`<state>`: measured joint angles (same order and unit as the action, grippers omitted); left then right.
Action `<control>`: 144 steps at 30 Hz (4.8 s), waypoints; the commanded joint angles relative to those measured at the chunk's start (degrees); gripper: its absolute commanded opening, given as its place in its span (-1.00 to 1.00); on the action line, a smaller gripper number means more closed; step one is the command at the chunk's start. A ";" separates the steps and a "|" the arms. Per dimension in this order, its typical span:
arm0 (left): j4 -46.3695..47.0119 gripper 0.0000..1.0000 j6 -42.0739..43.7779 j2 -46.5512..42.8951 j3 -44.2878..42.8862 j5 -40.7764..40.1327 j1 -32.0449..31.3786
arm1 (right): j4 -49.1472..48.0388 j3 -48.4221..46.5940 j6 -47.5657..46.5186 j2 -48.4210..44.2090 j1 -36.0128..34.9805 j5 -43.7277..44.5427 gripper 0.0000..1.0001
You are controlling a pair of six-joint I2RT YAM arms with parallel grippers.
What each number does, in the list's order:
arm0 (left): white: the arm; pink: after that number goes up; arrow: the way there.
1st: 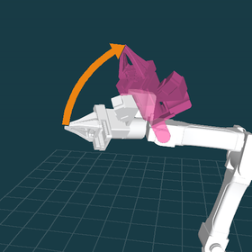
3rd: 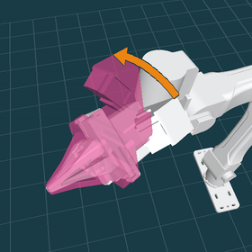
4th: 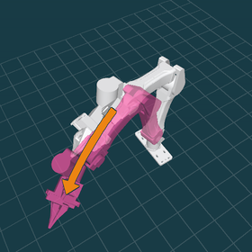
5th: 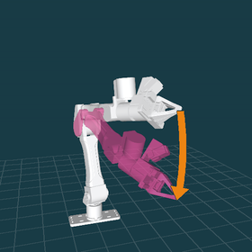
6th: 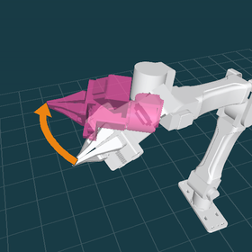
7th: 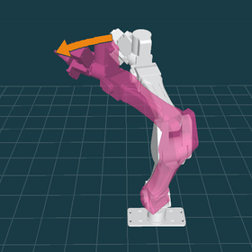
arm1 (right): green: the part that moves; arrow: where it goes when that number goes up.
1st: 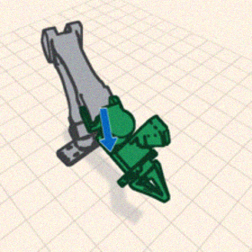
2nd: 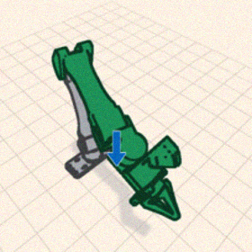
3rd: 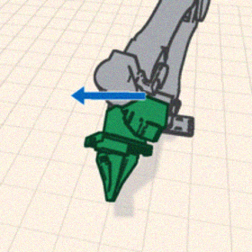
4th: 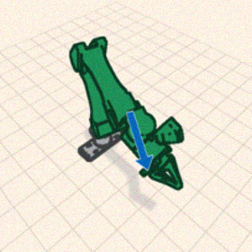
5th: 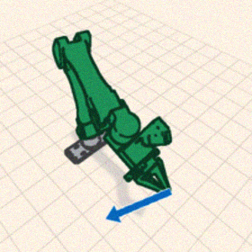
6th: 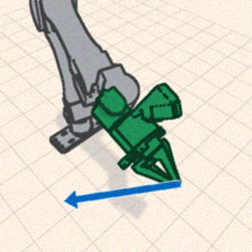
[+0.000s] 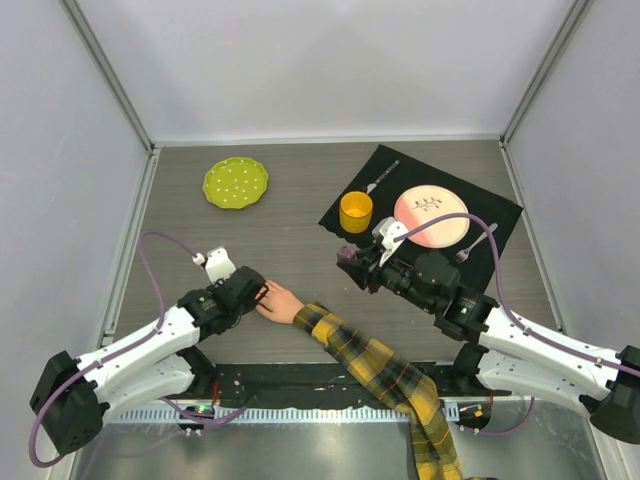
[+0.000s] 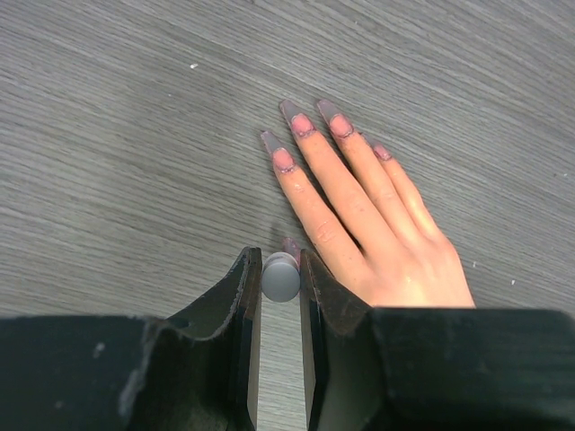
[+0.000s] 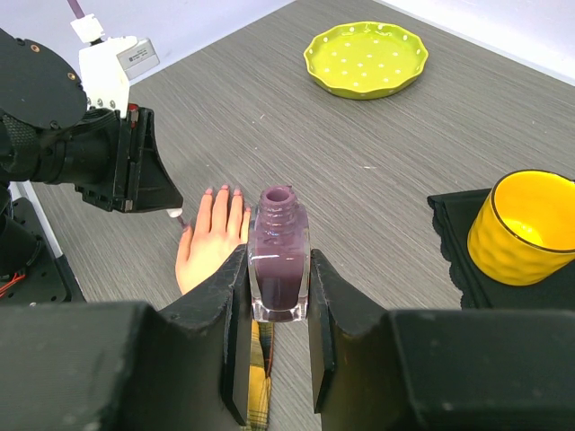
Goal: Paint the nails
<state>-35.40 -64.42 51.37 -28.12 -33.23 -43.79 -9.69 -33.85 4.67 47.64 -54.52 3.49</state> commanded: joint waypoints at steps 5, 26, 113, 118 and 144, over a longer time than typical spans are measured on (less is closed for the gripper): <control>2.44 -1.00 1.32 1.18 -1.68 -2.63 0.28 | -4.02 -0.08 -0.10 0.09 0.29 0.12 -0.98; 2.09 -1.00 3.34 0.92 -3.78 -6.14 1.07 | -4.02 -0.35 -0.01 0.97 0.47 -0.15 -0.98; 2.00 -1.00 3.16 -1.63 -2.03 4.85 2.83 | -4.10 0.27 0.34 -0.35 0.56 -0.85 -0.98; 1.82 -1.00 3.25 -1.80 -2.12 4.67 2.75 | -4.19 0.27 0.34 0.00 0.56 -0.85 -0.98; 2.79 -1.00 2.90 -1.81 -2.38 4.76 2.83 | -4.37 0.27 0.61 0.18 0.56 -0.94 -0.98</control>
<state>-33.28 -61.08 50.04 -28.16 -27.77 -41.21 -9.87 -33.71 4.71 47.66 -54.15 2.83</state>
